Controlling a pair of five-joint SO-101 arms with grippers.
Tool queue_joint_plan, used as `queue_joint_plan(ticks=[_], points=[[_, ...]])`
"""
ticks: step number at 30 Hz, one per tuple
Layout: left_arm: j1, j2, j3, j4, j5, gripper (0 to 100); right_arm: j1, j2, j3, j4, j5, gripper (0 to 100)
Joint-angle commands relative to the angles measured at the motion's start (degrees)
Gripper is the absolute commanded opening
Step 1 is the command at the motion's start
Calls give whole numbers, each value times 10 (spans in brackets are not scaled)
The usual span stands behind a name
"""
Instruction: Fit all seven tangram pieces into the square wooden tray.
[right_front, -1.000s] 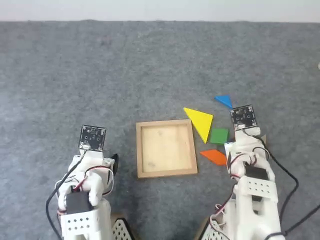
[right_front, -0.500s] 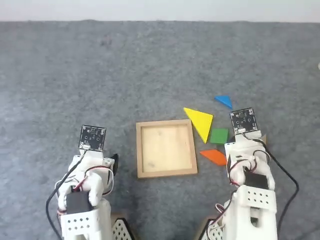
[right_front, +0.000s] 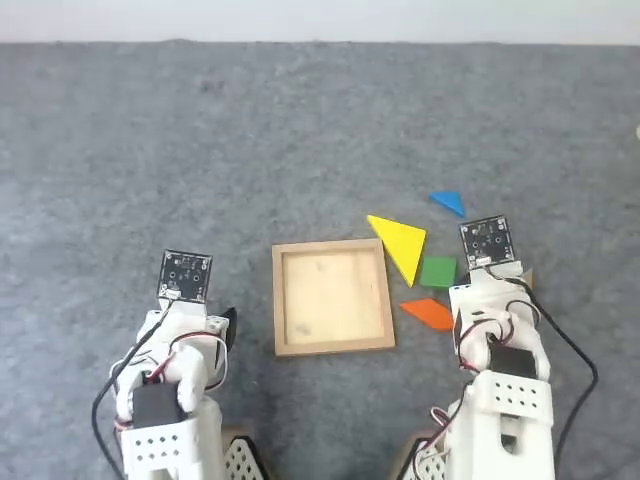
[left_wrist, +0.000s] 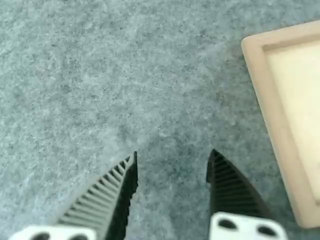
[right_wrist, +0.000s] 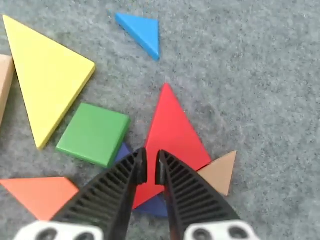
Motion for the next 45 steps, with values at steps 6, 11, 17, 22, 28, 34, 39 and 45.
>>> queue_joint_plan(ticks=[6,11,17,22,28,34,39,45], points=[[0,-11,-5,3,-4,219,0,-14,-9,11,8,48],[0,-11,-5,3,-4,219,0,-14,-30,45,6,48],[0,-11,-5,3,-4,219,1,-13,-58,81,6,48],[0,-11,-5,3,-4,219,0,-13,-164,186,6,48],[0,-11,-5,3,-4,219,0,1,-269,262,5,48],[0,-11,-5,3,-4,219,0,163,-354,303,-33,50],[0,-11,-5,3,-4,219,0,382,-477,328,-101,157],[0,-11,-5,3,-4,219,-7,542,-581,334,-157,208]])
